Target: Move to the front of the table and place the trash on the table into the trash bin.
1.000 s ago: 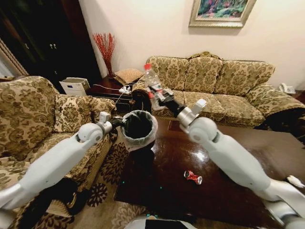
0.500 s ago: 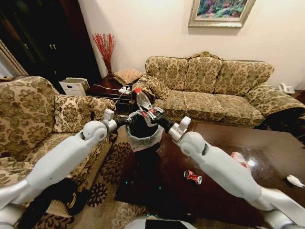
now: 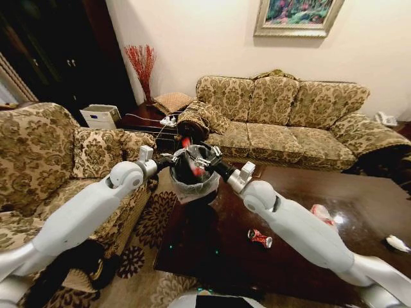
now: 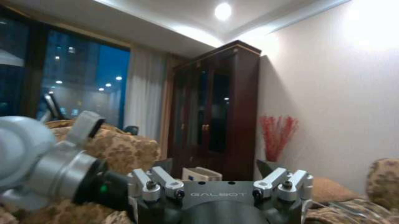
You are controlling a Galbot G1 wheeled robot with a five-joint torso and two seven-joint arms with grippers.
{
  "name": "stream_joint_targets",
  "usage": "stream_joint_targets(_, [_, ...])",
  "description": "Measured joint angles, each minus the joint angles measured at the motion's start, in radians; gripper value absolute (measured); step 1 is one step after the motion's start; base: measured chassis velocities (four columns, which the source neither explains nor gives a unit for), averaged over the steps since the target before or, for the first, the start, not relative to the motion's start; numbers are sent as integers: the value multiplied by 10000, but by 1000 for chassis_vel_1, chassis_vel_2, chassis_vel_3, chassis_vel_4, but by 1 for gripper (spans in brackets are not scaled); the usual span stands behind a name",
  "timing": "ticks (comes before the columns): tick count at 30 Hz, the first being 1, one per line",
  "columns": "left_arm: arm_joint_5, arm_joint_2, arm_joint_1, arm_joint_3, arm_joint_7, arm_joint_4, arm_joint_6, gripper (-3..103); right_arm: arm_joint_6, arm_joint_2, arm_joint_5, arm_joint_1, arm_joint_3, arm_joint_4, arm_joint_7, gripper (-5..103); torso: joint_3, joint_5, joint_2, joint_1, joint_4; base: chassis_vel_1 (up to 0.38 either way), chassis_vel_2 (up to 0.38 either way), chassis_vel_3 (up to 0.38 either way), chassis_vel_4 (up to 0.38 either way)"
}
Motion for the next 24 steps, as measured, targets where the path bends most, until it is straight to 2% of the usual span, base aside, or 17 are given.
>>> stream_joint_targets(2, [3,22,102,-83,-3,-2,16,3,-165,-87,73,-81,272,243,390,93,0,1,0,0,0,0,0,0,0])
stream_joint_targets(3, [36,43,197,-138,-4,-2,23,3,-426,-256,266,-168,525,544,874,97,0,0,0,0,1,0,0,0,0])
stream_joint_targets(4, [36,43,197,-138,-4,-2,23,3,-426,-256,266,-168,525,544,874,97,0,0,0,0,1,0,0,0,0])
stream_joint_targets(6, [184,78,360,-215,-4,-3,24,3,-915,-685,696,-405,1060,1008,1601,100,-1,-1,0,0,3,0,0,0,0])
stream_joint_targets(7, [184,78,360,-215,-4,-3,24,3,-915,-685,696,-405,1060,1008,1601,100,-1,-1,0,0,3,0,0,0,0])
stream_joint_targets(10, [598,43,807,-534,47,-33,-46,3,-1338,-1661,941,-1532,2558,1738,2325,100,-1,2,1,0,0,0,0,0,0])
stream_joint_targets(11, [598,43,807,-534,47,-33,-46,3,-1338,-1661,941,-1532,2558,1738,2325,100,-1,2,1,0,0,0,0,0,0])
stream_joint_targets(14, [837,-33,1334,-928,85,-105,-186,3,-1454,-2390,532,-3734,4036,2509,2843,100,-1,1,1,0,-1,0,0,0,0])
stream_joint_targets(15, [837,-33,1334,-928,85,-105,-186,3,-1454,-2390,532,-3734,4036,2509,2843,100,-1,1,1,0,-1,0,0,0,0])
stream_joint_targets(16, [915,-54,1479,-1043,83,-138,-227,3,-1633,-2440,308,-4631,4600,2674,2738,100,-1,4,1,0,-3,0,0,0,0])
stream_joint_targets(18, [1109,-131,1798,-1241,34,-241,-375,3,-1829,-2241,-413,-6739,5863,2562,1984,100,-3,-8,3,-2,0,0,0,0,0])
stream_joint_targets(19, [1158,-160,1897,-1291,16,-292,-408,3,-1801,-2085,-769,-7411,6072,2341,1836,100,-3,2,3,-3,-1,0,0,0,0])
stream_joint_targets(20, [1158,-160,1897,-1291,16,-292,-408,3,-1801,-2085,-769,-7411,6072,2341,1836,100,-3,2,3,-3,-1,0,0,0,0])
stream_joint_targets(22, [1291,-289,2150,-1376,-7,-431,-450,3,-1293,-1418,-1904,-9050,6669,1698,1371,100,-2,7,2,-2,-1,0,0,0,0])
stream_joint_targets(23, [1338,-339,2227,-1399,-11,-473,-460,3,-1159,-1087,-2187,-9622,6955,1556,1173,100,-2,0,2,-2,-2,0,0,0,0])
stream_joint_targets(24, [1338,-339,2227,-1399,-11,-473,-460,3,-1159,-1087,-2187,-9622,6955,1556,1173,100,-2,0,2,-2,-2,0,0,0,0])
